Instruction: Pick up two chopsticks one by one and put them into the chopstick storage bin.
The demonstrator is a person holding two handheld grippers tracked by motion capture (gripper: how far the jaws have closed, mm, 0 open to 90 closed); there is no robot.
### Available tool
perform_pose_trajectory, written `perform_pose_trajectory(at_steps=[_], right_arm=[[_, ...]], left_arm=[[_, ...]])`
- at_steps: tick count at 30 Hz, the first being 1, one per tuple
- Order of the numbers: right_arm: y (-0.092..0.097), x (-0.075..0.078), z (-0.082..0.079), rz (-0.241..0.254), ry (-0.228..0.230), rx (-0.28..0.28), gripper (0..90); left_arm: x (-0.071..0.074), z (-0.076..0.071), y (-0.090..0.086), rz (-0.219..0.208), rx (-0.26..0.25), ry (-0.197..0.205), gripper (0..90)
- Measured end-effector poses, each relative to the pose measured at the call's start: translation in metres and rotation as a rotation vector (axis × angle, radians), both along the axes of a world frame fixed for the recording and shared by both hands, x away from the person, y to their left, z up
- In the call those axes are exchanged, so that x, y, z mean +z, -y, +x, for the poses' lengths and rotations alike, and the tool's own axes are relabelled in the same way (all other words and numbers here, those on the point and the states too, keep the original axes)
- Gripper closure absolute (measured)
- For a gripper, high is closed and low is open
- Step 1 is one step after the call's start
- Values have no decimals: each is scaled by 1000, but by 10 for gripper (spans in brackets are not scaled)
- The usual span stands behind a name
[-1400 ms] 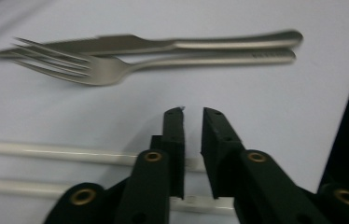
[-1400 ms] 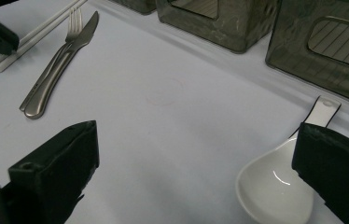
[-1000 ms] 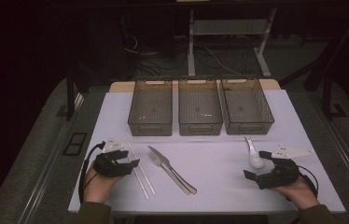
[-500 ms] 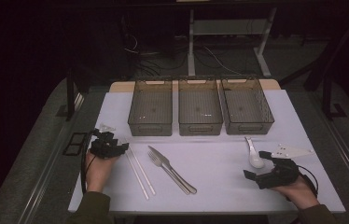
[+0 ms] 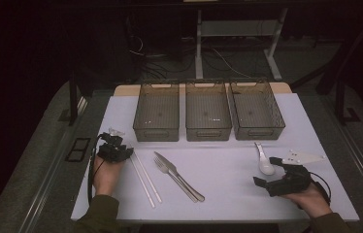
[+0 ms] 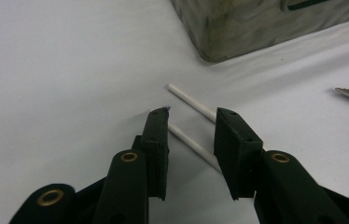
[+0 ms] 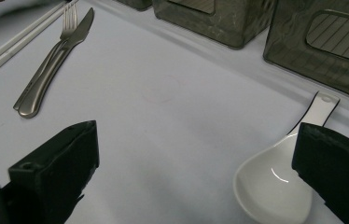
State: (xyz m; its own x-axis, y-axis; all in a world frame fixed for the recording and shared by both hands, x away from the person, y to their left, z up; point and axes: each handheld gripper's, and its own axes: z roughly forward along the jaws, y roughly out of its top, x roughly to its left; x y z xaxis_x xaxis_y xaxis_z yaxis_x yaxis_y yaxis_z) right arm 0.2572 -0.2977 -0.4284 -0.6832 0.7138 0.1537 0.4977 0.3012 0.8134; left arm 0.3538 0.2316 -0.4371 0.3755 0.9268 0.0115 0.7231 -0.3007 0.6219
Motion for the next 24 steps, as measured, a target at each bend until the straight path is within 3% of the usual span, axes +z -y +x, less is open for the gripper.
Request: perform_pose_trajectory(at_steps=[9,24], right_arm=[[0,0,0,-1,-2,0,8],[0,0,0,1,-1,-1,8]], left_arm=[[0,4,2,9,-20,6,759],[0,11,3,29,-59,14,840]])
